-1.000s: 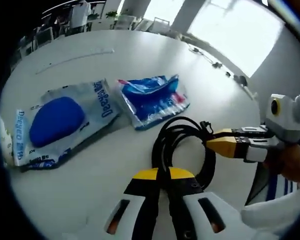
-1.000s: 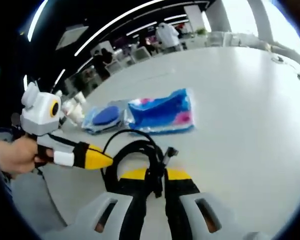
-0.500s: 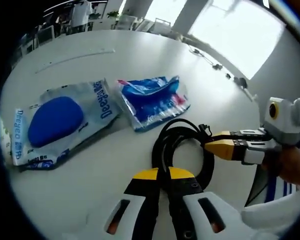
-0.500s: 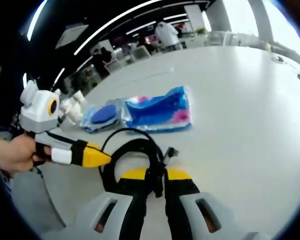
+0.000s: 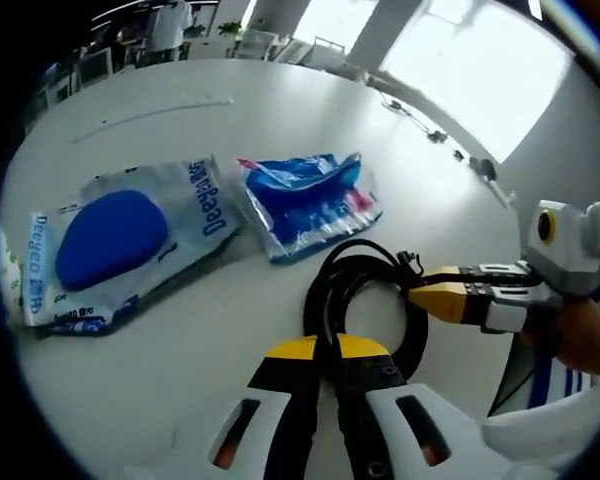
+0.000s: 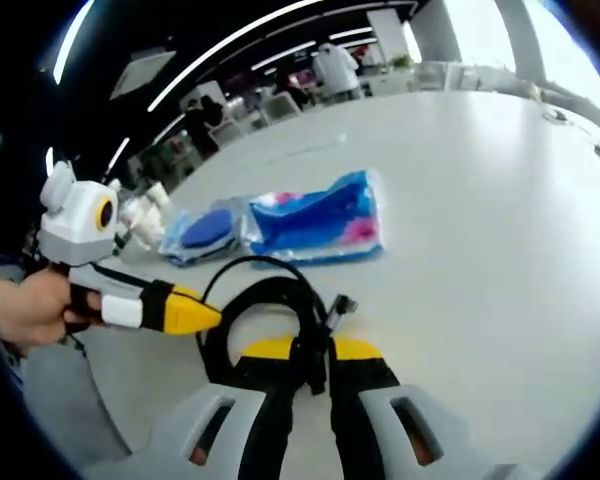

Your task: Arrange the tabletop items into an orderly group along one side of the table until the central work area is clear of visible clutter.

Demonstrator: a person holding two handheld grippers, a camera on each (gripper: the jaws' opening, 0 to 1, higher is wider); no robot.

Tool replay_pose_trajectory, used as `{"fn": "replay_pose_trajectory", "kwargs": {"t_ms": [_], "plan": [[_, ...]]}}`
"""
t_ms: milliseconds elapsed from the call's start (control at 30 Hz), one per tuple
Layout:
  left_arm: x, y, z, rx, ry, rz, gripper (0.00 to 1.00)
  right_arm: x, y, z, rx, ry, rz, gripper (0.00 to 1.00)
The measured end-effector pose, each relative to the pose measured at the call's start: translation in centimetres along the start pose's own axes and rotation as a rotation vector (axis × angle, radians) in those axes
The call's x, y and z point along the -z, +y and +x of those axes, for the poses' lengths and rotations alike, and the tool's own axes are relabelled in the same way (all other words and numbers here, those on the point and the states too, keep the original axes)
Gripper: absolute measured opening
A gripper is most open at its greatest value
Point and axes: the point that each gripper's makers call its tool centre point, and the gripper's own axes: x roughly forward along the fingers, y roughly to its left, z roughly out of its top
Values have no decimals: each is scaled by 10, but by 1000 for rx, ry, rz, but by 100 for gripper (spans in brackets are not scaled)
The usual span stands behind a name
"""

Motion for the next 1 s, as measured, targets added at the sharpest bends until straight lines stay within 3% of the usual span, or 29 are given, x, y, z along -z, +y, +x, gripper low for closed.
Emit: {"fn": "replay_pose_trajectory", "kwargs": {"t_ms": [367, 500, 633, 800, 1000], "plan": [[-1, 0, -1, -13, -9, 3, 2, 0, 0, 1, 3, 1, -2, 9], [-2, 3, -4, -31, -27, -8, 10, -3, -1, 1, 11, -8, -15, 11], [-4, 6, -8, -47, -45, -5, 22, -6, -5, 0, 33, -20, -40, 27], [-8, 11, -12, -73, -60, 6, 33, -8, -6, -3, 33, -33, -42, 29], [-8, 17, -12, -102, -66, -2, 51, -9, -8, -2, 49, -33, -53, 43]]}}
